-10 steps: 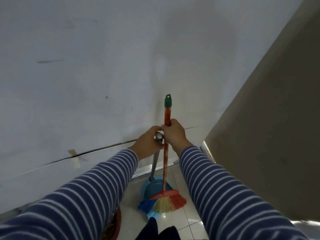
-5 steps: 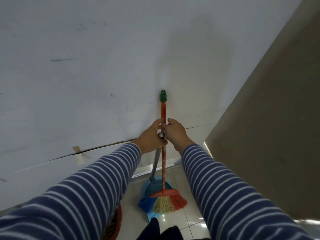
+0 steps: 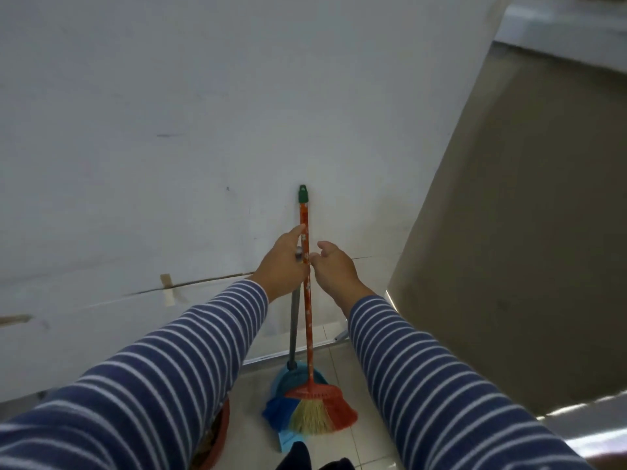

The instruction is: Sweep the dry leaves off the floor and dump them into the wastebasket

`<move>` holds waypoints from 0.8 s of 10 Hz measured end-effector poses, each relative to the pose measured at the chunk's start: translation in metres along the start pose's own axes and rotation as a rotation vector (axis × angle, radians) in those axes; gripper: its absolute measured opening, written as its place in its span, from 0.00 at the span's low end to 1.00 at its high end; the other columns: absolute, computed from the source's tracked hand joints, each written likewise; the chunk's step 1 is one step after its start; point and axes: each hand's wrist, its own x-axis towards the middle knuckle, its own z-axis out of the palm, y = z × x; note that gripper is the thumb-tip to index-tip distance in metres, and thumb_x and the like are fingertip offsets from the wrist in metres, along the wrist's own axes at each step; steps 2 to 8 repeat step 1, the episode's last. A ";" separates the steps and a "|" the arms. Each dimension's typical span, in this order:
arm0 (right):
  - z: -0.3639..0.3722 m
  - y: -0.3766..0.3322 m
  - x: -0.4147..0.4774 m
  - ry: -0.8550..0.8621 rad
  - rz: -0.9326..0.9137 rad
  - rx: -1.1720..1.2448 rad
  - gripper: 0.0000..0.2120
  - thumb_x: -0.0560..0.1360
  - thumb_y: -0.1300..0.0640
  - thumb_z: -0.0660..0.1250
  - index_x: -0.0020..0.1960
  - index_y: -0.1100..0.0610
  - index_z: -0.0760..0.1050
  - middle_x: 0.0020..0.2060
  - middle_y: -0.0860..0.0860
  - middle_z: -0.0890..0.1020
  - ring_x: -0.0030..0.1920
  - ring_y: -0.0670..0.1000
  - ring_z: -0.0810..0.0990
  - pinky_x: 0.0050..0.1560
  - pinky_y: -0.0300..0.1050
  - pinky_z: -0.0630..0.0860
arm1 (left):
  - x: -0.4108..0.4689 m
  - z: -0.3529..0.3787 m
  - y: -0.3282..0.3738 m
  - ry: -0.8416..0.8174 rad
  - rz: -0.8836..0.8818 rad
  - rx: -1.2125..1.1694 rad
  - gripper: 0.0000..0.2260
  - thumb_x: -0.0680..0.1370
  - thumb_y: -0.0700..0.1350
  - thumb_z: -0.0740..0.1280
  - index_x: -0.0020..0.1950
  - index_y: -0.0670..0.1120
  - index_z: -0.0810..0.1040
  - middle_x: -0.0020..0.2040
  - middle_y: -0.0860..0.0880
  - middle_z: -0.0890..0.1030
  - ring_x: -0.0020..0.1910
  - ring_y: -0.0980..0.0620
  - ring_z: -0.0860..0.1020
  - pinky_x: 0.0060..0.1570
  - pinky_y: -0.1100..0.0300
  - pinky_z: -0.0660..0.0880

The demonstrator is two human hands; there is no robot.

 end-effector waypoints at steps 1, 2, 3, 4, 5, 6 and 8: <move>-0.010 0.000 -0.052 -0.027 -0.074 -0.003 0.21 0.83 0.52 0.55 0.74 0.57 0.64 0.70 0.56 0.71 0.68 0.57 0.71 0.64 0.48 0.69 | -0.045 0.007 0.018 0.074 0.004 0.032 0.30 0.78 0.38 0.66 0.76 0.50 0.56 0.76 0.46 0.62 0.72 0.46 0.65 0.65 0.57 0.65; -0.010 0.000 -0.052 -0.027 -0.074 -0.003 0.21 0.83 0.52 0.55 0.74 0.57 0.64 0.70 0.56 0.71 0.68 0.57 0.71 0.64 0.48 0.69 | -0.045 0.007 0.018 0.074 0.004 0.032 0.30 0.78 0.38 0.66 0.76 0.50 0.56 0.76 0.46 0.62 0.72 0.46 0.65 0.65 0.57 0.65; -0.010 0.000 -0.052 -0.027 -0.074 -0.003 0.21 0.83 0.52 0.55 0.74 0.57 0.64 0.70 0.56 0.71 0.68 0.57 0.71 0.64 0.48 0.69 | -0.045 0.007 0.018 0.074 0.004 0.032 0.30 0.78 0.38 0.66 0.76 0.50 0.56 0.76 0.46 0.62 0.72 0.46 0.65 0.65 0.57 0.65; -0.010 0.000 -0.052 -0.027 -0.074 -0.003 0.21 0.83 0.52 0.55 0.74 0.57 0.64 0.70 0.56 0.71 0.68 0.57 0.71 0.64 0.48 0.69 | -0.045 0.007 0.018 0.074 0.004 0.032 0.30 0.78 0.38 0.66 0.76 0.50 0.56 0.76 0.46 0.62 0.72 0.46 0.65 0.65 0.57 0.65; -0.010 0.000 -0.052 -0.027 -0.074 -0.003 0.21 0.83 0.52 0.55 0.74 0.57 0.64 0.70 0.56 0.71 0.68 0.57 0.71 0.64 0.48 0.69 | -0.045 0.007 0.018 0.074 0.004 0.032 0.30 0.78 0.38 0.66 0.76 0.50 0.56 0.76 0.46 0.62 0.72 0.46 0.65 0.65 0.57 0.65; -0.010 0.000 -0.052 -0.027 -0.074 -0.003 0.21 0.83 0.52 0.55 0.74 0.57 0.64 0.70 0.56 0.71 0.68 0.57 0.71 0.64 0.48 0.69 | -0.045 0.007 0.018 0.074 0.004 0.032 0.30 0.78 0.38 0.66 0.76 0.50 0.56 0.76 0.46 0.62 0.72 0.46 0.65 0.65 0.57 0.65; -0.010 0.000 -0.052 -0.027 -0.074 -0.003 0.21 0.83 0.52 0.55 0.74 0.57 0.64 0.70 0.56 0.71 0.68 0.57 0.71 0.64 0.48 0.69 | -0.045 0.007 0.018 0.074 0.004 0.032 0.30 0.78 0.38 0.66 0.76 0.50 0.56 0.76 0.46 0.62 0.72 0.46 0.65 0.65 0.57 0.65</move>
